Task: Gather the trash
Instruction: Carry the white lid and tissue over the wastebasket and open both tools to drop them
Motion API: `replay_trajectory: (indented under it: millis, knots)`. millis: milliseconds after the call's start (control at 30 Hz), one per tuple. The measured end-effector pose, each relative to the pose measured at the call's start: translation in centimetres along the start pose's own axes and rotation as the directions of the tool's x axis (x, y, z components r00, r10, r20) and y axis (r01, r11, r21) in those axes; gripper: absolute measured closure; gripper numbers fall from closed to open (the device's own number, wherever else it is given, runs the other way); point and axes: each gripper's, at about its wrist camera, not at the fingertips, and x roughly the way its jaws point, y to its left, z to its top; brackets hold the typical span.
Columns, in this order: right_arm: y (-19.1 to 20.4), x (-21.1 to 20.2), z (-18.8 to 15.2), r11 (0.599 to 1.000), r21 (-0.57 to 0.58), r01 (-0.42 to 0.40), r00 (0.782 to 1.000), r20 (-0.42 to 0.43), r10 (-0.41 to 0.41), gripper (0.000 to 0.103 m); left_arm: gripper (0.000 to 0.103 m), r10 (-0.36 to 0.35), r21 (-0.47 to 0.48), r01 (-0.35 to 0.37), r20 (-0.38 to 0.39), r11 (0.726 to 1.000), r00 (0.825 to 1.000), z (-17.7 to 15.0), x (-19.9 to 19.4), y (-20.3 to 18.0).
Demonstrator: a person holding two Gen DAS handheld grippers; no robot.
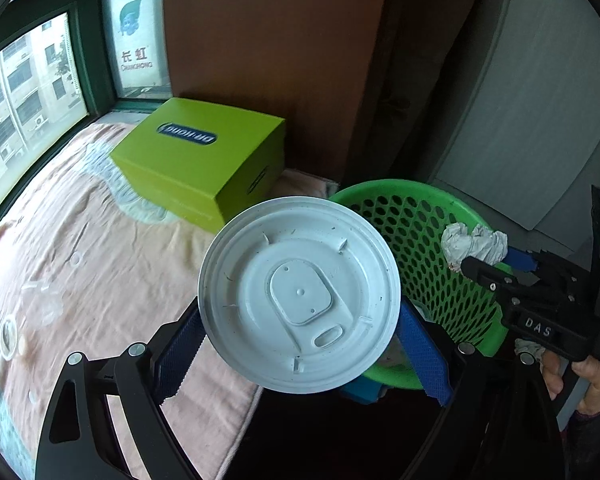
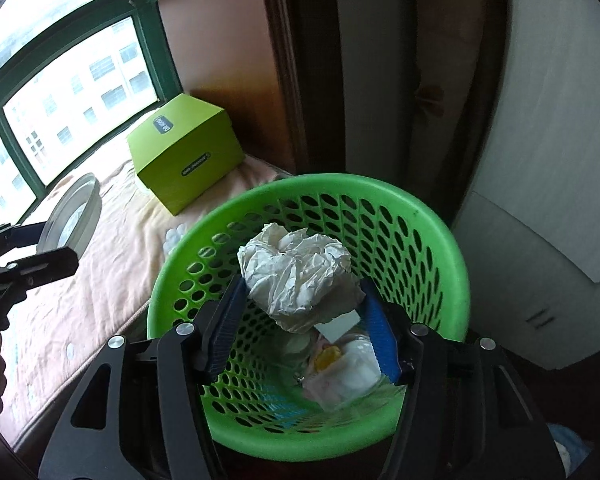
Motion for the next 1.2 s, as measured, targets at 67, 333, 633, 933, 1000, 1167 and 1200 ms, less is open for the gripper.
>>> replay_trajectory:
  millis: [67,333,633,933,1000,1167,1200]
  knots:
    - [-0.3,-0.2,0.0,1.000,0.004,0.006,1.000,0.004,-0.006,0.043,0.015,-0.001,0.009,0.001,0.001,1.000,1.000,0.3,0.2,-0.5]
    - [-1.6,-1.2,-0.1,0.999,0.029,0.024,0.999,0.021,-0.025,0.038,0.015,-0.019,0.022,0.019,-0.010,1.000,1.000,1.0,1.2,-1.9]
    - [-2.8,-2.9,-0.4,0.998,0.062,0.025,0.998,0.060,-0.028,0.034,0.015,-0.033,0.042,0.035,-0.039,0.999,0.999,1.4,2.9,-4.1]
    - [-2.9,-3.6,-0.7,0.997,0.074,0.008,0.997,0.073,-0.014,0.033,0.014,-0.061,0.048,0.065,-0.077,0.997,0.995,1.5,4.6,-5.7]
    - [-2.9,-3.7,-0.8,0.997,0.076,0.007,0.997,0.073,-0.012,0.033,0.014,-0.064,0.046,0.068,-0.082,0.997,0.995,1.5,4.8,-5.8]
    - [-2.8,-3.7,-0.9,0.997,0.076,0.003,0.997,0.071,-0.008,0.033,0.013,-0.091,0.033,0.094,-0.082,0.995,0.992,1.3,4.8,-5.9]
    - [-2.7,-3.8,-0.9,0.997,0.076,0.001,0.997,0.071,-0.006,0.033,0.012,-0.091,0.032,0.094,-0.079,0.995,0.993,1.3,4.7,-5.9]
